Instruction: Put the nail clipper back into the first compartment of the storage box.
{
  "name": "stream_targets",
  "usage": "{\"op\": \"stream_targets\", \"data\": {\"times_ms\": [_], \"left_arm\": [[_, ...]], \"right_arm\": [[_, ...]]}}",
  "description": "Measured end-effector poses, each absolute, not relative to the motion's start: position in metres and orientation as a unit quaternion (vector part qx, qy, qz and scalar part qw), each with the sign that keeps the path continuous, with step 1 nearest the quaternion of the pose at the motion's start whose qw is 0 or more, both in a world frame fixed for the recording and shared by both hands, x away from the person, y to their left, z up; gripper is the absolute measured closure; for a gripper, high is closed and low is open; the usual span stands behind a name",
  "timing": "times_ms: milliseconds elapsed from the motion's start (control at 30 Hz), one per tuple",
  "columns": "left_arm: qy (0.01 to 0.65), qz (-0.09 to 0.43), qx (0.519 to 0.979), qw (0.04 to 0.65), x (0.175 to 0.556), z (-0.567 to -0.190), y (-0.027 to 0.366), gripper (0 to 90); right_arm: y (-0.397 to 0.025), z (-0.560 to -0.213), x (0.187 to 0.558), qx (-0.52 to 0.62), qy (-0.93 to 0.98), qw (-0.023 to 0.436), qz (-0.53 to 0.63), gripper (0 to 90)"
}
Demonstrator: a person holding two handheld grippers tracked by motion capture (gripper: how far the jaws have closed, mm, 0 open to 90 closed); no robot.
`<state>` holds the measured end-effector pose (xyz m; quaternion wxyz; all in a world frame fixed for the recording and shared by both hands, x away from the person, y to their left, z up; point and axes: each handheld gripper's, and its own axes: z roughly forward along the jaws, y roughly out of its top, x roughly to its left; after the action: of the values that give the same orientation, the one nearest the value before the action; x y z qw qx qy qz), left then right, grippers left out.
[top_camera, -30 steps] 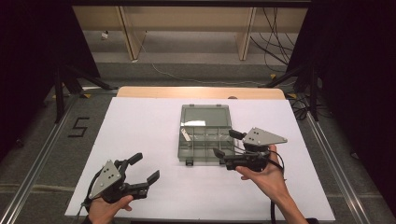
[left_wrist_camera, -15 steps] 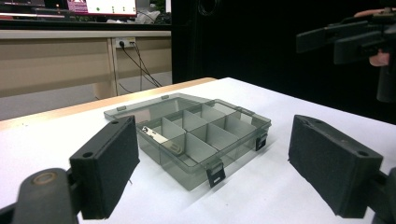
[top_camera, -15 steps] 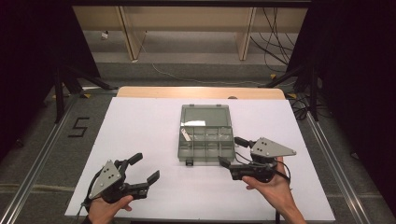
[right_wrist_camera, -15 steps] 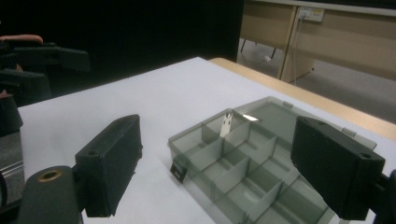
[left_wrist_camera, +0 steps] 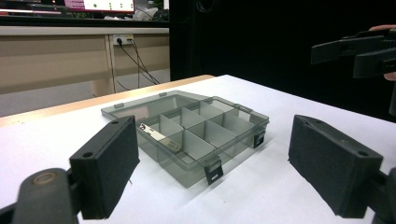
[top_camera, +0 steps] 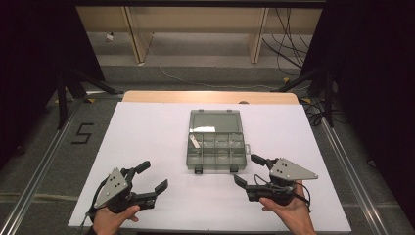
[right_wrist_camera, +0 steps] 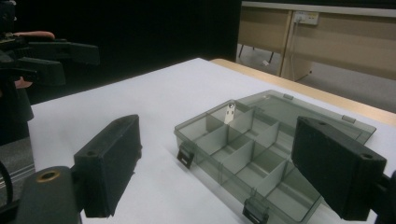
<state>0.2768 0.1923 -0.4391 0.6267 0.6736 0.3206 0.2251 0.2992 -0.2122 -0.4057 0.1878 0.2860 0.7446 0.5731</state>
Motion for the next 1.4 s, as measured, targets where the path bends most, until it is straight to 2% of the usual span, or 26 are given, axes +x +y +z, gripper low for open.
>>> {"op": "stream_targets", "data": {"times_ms": [167,700,933,1400], "left_arm": [[0.320,0.223,0.675,0.627,0.277,-0.440,0.192,15.6],[0.319,0.221,0.676,0.626,0.276,-0.440,0.191,15.6],[0.319,0.222,0.676,0.626,0.276,-0.439,0.191,15.6],[0.317,0.222,0.677,0.626,0.276,-0.440,0.191,15.6]], "right_arm": [[-0.215,-0.412,0.295,0.292,0.747,0.201,0.562,16.3],[-0.222,-0.423,0.284,0.299,0.756,0.181,0.554,15.9],[-0.225,-0.425,0.283,0.296,0.756,0.197,0.550,15.9],[-0.225,-0.426,0.283,0.300,0.756,0.189,0.550,15.8]]}}
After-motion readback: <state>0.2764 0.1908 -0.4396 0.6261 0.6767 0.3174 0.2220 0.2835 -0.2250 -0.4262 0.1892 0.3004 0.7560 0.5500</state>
